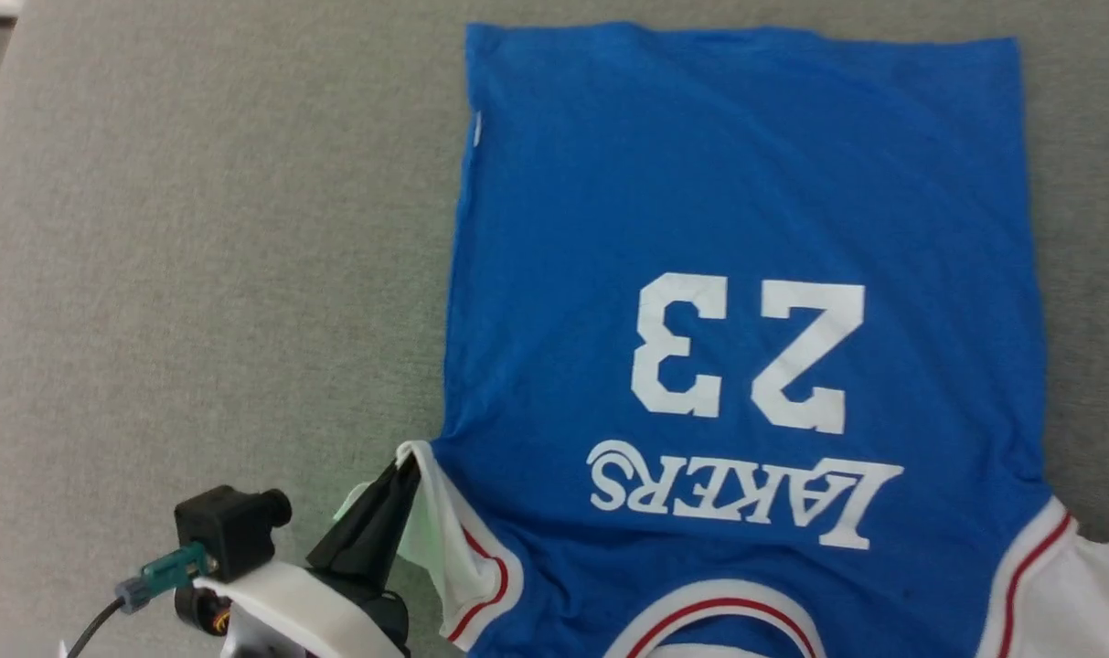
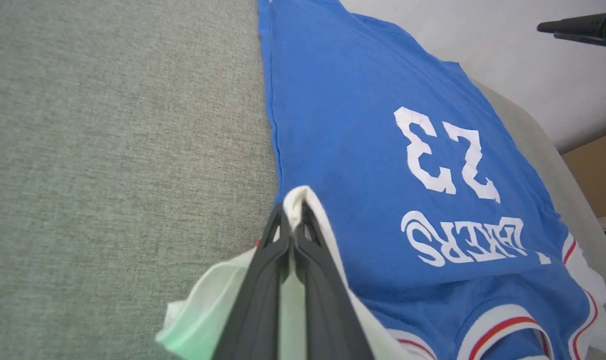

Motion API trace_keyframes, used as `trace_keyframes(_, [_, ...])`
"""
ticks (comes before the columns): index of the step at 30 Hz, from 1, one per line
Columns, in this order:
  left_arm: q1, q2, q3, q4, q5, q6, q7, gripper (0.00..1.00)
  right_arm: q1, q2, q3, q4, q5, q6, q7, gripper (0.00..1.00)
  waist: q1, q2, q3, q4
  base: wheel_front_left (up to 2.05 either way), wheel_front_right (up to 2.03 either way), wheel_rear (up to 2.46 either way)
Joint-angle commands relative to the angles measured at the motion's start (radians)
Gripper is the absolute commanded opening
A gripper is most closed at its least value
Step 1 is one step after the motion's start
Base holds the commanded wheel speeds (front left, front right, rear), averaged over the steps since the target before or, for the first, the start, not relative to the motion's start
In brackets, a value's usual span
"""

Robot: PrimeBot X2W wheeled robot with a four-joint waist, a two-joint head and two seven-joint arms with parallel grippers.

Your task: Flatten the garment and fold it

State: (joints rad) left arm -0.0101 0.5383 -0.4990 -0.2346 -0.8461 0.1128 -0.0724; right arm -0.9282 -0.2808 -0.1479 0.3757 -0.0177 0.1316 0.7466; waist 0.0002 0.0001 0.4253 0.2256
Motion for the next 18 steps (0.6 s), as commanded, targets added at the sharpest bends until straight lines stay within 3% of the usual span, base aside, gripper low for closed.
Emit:
trace_keyframes(1, [-0.019,-0.005,-0.004,0.006,0.011,-0.009,-0.007,0.0,-0.008,0.003,-0.008,0.006,-0.009,-0.001,-0.004,1.0,-0.0002,-0.0001,0.083,0.08,0.0,0.0,0.0])
trace_keyframes(14, [-0.079,-0.031,-0.024,0.047,0.017,-0.035,-0.011,0.0,0.007,0.018,-0.082,0.072,-0.058,-0.001,-0.001,1.0,-0.0002,-0.0001,0.151,0.116,0.0,0.0,0.0])
trace_keyframes(15, [-0.081,-0.032,-0.024,0.05,0.017,-0.036,-0.012,0.0,0.005,0.022,-0.095,0.072,-0.069,-0.001,0.001,0.51,-0.0002,-0.0001,0.152,0.115,0.0,0.0,0.0])
trace_keyframes(16, [-0.083,-0.032,-0.024,0.053,0.017,-0.037,-0.012,0.0,0.005,0.026,-0.102,0.073,-0.079,-0.001,0.005,0.09,-0.0002,-0.0001,0.152,0.114,0.0,0.0,0.0])
trace_keyframes(17, [-0.084,-0.032,-0.024,0.056,0.017,-0.037,-0.012,0.0,0.006,0.03,-0.105,0.076,-0.089,-0.001,0.012,0.0,-0.0002,-0.0001,0.149,0.111,0.0,0.0,0.0])
trace_keyframes(18, [-0.085,-0.03,-0.024,0.059,0.019,-0.037,-0.012,0.0,0.006,0.033,-0.109,0.077,-0.094,-0.001,0.015,0.0,-0.0002,-0.0001,0.146,0.107,0.0,0.0,0.0])
